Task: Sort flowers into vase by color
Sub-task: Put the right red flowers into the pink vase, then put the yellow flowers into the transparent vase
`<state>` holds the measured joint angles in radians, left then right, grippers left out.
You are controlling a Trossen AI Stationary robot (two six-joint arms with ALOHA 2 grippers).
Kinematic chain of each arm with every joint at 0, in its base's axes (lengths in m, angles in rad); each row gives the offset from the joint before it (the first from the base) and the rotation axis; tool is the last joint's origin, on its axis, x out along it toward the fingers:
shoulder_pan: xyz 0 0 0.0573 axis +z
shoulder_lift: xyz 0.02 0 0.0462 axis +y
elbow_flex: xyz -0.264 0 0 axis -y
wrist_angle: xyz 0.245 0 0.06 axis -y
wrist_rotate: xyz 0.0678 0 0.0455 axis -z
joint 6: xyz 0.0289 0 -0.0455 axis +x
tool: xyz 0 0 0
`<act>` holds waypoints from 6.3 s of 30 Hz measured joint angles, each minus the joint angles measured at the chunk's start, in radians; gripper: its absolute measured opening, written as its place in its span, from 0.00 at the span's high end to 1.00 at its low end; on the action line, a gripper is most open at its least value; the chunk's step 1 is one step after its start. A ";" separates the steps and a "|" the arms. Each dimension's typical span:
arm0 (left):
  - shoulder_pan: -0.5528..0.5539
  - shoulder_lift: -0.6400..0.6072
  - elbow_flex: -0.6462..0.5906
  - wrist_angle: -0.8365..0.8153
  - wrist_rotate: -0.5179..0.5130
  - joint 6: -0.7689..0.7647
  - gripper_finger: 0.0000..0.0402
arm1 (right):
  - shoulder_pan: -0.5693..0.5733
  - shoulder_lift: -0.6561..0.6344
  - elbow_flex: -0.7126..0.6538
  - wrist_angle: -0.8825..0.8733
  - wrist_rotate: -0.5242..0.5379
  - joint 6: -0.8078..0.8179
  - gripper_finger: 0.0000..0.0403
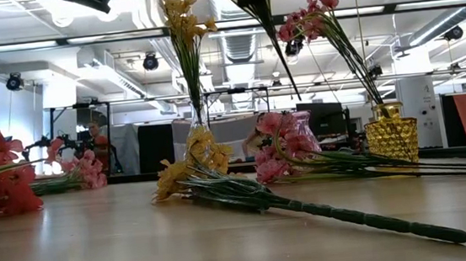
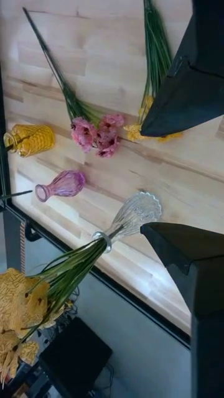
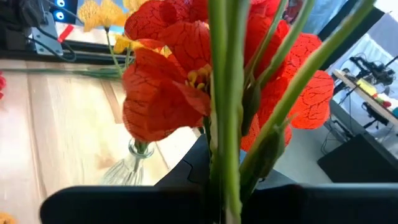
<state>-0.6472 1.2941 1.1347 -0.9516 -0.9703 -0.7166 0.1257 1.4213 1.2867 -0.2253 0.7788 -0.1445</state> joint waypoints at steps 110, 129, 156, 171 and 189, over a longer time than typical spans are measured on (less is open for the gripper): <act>0.001 0.000 0.000 0.000 -0.018 0.001 0.45 | -0.026 -0.144 -0.150 0.061 0.062 0.153 0.44; 0.001 0.000 0.000 0.001 -0.018 0.001 0.45 | -0.026 -0.144 -0.061 -0.073 0.062 0.207 0.23; 0.000 0.089 0.011 0.224 0.175 -0.161 0.45 | 0.242 -0.144 0.153 -0.391 0.060 0.256 0.25; 0.000 0.142 0.011 0.187 0.624 -0.445 0.45 | 0.375 -0.144 0.164 -0.545 0.051 0.424 0.26; -0.023 0.199 0.011 0.011 0.782 -0.710 0.46 | 0.380 -0.144 0.164 -0.547 0.052 0.396 0.26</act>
<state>-0.6704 1.4933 1.1454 -0.9402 -0.1879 -1.4269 0.5060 1.2778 1.4506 -0.7723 0.8308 0.2518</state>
